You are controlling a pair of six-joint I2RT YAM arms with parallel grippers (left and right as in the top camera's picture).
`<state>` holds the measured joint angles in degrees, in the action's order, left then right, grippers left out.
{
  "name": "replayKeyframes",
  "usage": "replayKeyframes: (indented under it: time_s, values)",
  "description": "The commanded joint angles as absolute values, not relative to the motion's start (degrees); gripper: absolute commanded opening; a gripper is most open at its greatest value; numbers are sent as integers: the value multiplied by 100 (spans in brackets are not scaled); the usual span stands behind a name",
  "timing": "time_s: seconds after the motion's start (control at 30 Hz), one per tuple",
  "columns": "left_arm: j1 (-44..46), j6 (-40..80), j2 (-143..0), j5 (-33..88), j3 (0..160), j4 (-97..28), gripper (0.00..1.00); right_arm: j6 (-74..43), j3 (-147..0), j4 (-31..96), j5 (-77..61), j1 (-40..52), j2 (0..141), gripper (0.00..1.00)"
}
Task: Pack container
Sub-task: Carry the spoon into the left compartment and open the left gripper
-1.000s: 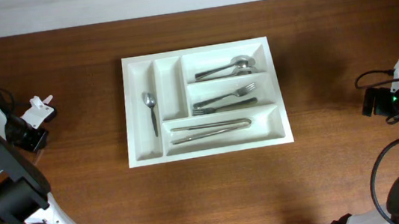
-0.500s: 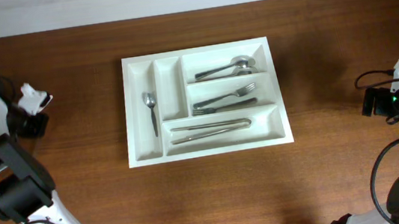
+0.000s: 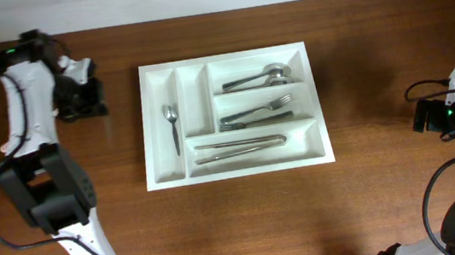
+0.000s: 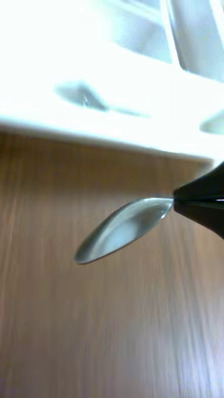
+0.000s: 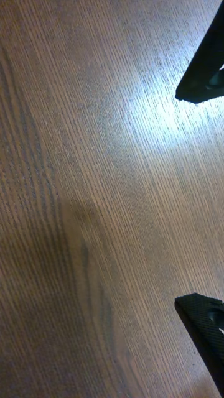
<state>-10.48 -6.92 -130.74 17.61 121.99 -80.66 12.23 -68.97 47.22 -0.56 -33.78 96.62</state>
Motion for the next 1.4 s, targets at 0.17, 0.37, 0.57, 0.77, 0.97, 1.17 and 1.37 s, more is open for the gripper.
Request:
replayKeyframes:
  time_s: [0.17, 0.37, 0.57, 0.77, 0.97, 1.17, 1.37]
  values:
    - [-228, 49, -13113, 2316, 12274, -8232, 2, 1243, -6899, 4709, -110, -3378, 9692, 99]
    - [117, 69, -13115, 2316, 12274, -8237, 2, 1243, -6899, 4709, -110, -3378, 9692, 99]
    - [263, 69, -13115, 2316, 12274, -8221, 40, 1243, -6899, 4709, -110, -3378, 9692, 99]
    - [257, 67, -13115, 2316, 12274, -8158, 48, 1243, -6899, 4709, -108, -3378, 9692, 99]
    - [158, 62, -13113, 2088, 12276, -7450, 74, 1243, -6899, 4709, -110, -3378, 9692, 99]
    - [-333, 60, -13113, 1481, 12470, -6956, 81, 1243, -6899, 4709, -108, -3378, 9692, 99]
    - [-1085, -1074, -13122, 357, 12540, -6700, 86, 1243, -6899, 4709, -110, -3378, 9692, 99]
